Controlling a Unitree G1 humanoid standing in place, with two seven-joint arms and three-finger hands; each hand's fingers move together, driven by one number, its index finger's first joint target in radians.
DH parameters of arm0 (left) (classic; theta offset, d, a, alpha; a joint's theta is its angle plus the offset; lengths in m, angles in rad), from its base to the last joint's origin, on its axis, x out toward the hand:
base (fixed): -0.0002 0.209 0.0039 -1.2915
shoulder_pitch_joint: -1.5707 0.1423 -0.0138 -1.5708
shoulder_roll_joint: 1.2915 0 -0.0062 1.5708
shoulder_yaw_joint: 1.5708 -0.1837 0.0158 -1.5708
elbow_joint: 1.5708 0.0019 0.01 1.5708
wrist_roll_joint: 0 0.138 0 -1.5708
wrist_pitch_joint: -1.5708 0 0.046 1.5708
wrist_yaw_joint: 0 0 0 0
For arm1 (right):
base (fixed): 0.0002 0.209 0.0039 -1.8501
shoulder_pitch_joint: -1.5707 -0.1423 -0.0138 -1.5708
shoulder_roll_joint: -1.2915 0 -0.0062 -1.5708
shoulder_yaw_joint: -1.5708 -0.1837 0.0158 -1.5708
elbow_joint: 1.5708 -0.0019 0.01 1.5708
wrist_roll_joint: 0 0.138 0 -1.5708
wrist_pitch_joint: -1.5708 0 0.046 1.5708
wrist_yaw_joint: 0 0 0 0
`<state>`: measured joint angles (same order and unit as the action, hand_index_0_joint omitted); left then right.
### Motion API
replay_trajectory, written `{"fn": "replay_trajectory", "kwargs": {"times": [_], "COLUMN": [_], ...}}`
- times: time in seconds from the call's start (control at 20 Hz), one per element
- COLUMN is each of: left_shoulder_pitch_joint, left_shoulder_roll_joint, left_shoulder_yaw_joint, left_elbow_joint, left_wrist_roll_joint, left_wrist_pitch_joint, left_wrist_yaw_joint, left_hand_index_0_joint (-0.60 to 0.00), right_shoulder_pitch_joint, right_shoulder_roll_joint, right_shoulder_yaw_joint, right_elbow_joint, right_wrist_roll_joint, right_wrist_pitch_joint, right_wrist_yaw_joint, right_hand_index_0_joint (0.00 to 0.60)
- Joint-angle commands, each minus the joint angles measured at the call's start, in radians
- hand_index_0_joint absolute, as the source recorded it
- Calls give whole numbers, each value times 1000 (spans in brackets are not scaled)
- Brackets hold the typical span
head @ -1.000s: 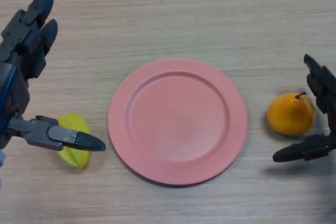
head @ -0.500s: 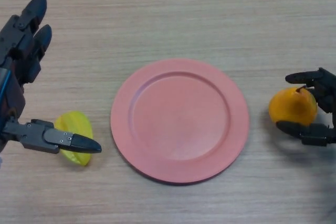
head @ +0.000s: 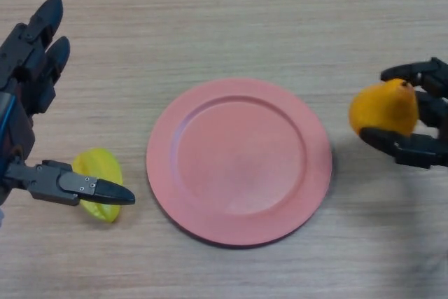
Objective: Pick up the yellow pear and place it on the plate
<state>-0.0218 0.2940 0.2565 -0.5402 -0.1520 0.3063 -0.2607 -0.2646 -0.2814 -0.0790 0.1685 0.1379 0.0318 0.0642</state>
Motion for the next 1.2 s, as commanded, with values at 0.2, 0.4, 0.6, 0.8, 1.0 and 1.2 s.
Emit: {"fn": "replay_trajectory", "kwargs": {"times": [0.2,0.4,0.6,0.8,1.0,1.2], "left_shoulder_pitch_joint": [-30,-21,-21,-8,3,5], "left_shoulder_roll_joint": [44,41,45,38,44,41], "left_shoulder_yaw_joint": [71,78,82,93,126,127], "left_elbow_joint": [-60,-63,-60,-71,-97,-107], "left_wrist_roll_joint": [-52,-48,-42,-46,-72,-70], "left_wrist_pitch_joint": [-63,-89,-88,-82,-49,-49], "left_wrist_yaw_joint": [16,12,15,8,-4,-4], "left_hand_index_0_joint": [0,0,0,0,0,0], "right_shoulder_pitch_joint": [-45,-64,-112,-136,-128,-130], "right_shoulder_roll_joint": [75,90,91,91,91,91], "right_shoulder_yaw_joint": [110,282,405,456,461,459], "right_elbow_joint": [-134,-51,90,179,159,143], "right_wrist_roll_joint": [-46,-12,-2,16,-95,-134], "right_wrist_pitch_joint": [-75,-128,-237,-248,-152,-131], "right_wrist_yaw_joint": [-25,-140,-206,-275,-271,-252], "right_hand_index_0_joint": [600,600,600,600,600,150]}}
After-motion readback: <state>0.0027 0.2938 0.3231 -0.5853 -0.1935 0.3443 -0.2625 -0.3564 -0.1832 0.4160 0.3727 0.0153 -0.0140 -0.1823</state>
